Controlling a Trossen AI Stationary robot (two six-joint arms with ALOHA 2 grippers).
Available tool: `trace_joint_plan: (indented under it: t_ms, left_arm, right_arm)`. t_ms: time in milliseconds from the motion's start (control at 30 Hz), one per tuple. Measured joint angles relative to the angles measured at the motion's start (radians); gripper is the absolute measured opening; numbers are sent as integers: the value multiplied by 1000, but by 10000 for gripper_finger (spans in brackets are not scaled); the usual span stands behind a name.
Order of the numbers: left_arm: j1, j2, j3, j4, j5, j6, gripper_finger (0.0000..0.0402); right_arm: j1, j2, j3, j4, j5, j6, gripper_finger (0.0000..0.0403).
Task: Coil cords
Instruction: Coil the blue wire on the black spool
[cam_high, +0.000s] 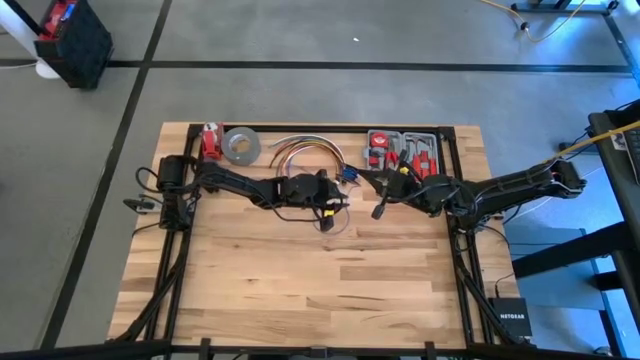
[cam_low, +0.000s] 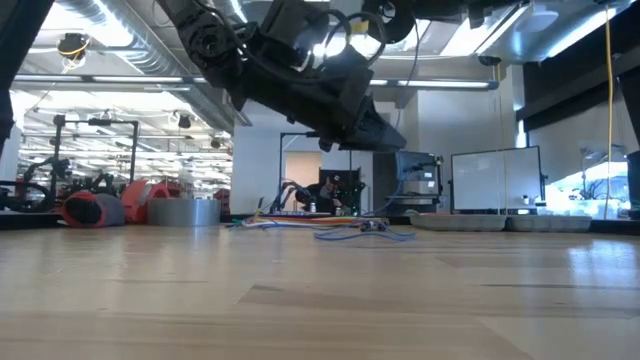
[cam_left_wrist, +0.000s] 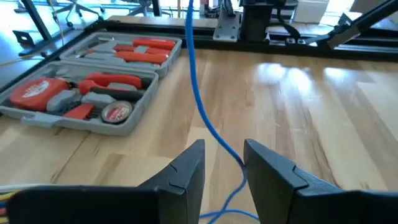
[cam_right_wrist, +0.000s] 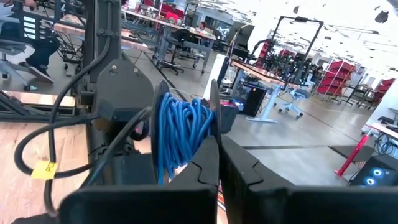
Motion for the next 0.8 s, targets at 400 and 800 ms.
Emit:
trace_joint_plan:
  t_ms: [400,800]
  left_arm:
    - [5,-19,0,-62,-33,34,7]
    - [6,-337,-1,-548,-325,68,3]
  right_arm:
    - [1,0,0,-5,-24,-3,2]
    - [1,0,0,-52,-107,-28,2]
